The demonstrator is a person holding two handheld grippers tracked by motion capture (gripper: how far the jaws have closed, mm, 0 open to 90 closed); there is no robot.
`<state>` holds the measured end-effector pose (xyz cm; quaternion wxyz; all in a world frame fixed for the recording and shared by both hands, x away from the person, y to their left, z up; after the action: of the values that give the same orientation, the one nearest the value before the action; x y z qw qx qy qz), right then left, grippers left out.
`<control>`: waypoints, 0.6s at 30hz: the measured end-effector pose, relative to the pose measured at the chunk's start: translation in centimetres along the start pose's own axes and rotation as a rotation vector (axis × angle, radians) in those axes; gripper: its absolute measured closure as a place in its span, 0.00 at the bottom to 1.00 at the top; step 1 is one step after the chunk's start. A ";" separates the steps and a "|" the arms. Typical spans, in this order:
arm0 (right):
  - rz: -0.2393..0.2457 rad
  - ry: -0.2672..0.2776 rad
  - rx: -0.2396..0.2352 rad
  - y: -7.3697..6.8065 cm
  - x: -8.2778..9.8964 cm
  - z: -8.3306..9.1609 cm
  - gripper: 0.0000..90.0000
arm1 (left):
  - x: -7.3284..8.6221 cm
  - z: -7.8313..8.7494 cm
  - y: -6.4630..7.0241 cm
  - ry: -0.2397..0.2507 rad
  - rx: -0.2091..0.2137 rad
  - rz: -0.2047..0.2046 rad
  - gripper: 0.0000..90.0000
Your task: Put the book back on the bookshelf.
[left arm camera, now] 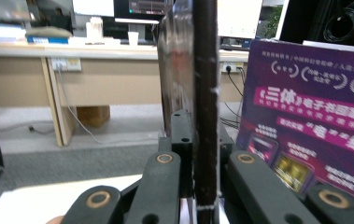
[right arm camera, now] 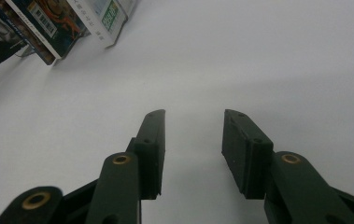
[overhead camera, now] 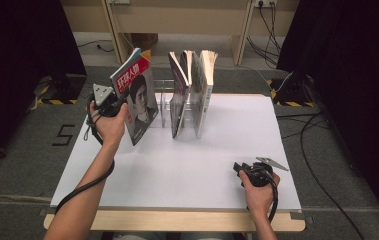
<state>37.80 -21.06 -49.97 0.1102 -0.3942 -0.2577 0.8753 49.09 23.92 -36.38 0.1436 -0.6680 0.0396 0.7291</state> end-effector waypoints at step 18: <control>-0.002 -0.002 -0.001 -0.3 0.1 0.0 0.67 | 1.6 2.1 -1.0 -0.056 0.056 0.073 0.89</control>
<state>37.73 -20.75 -49.89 0.1106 -0.3929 -0.2586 0.8755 47.19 25.64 -37.60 0.1364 -0.6411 0.0803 0.7509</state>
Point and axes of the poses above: each handheld gripper's, and its own axes: z roughly backward along the jaws, x roughly out of its underside, y roughly to its right, the point moved 1 cm from there along -z, roughly forward along the jaws, and after that the axes turned 14 degrees about -z, right-handed, at the moved point
